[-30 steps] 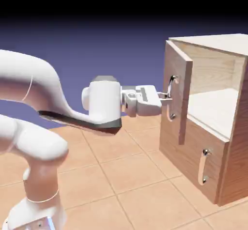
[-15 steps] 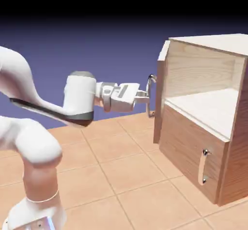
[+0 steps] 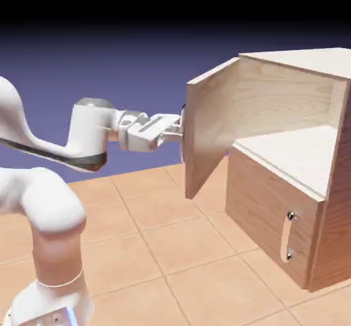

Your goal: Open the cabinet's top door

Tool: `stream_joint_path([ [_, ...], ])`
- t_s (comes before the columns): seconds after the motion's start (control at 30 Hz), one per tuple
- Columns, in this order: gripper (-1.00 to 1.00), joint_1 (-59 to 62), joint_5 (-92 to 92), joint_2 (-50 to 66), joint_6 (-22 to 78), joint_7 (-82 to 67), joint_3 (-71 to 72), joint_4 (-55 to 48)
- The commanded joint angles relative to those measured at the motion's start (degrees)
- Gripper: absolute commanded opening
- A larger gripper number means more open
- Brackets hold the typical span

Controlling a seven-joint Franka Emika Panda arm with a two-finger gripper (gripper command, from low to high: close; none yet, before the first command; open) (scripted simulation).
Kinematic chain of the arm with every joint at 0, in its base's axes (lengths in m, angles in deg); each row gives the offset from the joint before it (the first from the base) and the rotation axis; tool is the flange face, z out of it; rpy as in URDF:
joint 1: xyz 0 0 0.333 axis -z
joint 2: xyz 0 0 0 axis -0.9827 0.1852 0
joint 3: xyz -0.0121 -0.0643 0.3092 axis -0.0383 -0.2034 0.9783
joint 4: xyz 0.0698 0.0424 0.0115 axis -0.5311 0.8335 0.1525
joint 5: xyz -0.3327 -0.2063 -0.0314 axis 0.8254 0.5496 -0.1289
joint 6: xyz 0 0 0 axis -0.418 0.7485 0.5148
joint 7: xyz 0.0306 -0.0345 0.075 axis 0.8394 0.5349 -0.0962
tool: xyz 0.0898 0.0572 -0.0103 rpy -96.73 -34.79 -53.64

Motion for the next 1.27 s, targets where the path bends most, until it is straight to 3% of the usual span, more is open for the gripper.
stream_joint_path([
  [0.0, -1.0, -0.5, -2.5, 0.7, 2.1, -0.2, 1.9, -0.7],
  [0.33, -1.0, 3.2, -23.6, 13.8, 24.5, 1.7, 22.6, -15.1],
  [0.73, -1.0, 24.3, -34.5, 28.7, 46.4, 7.0, 47.5, -37.4],
  [1.23, -1.0, 55.4, -43.0, 25.3, 59.0, 5.2, 74.3, -58.6],
])
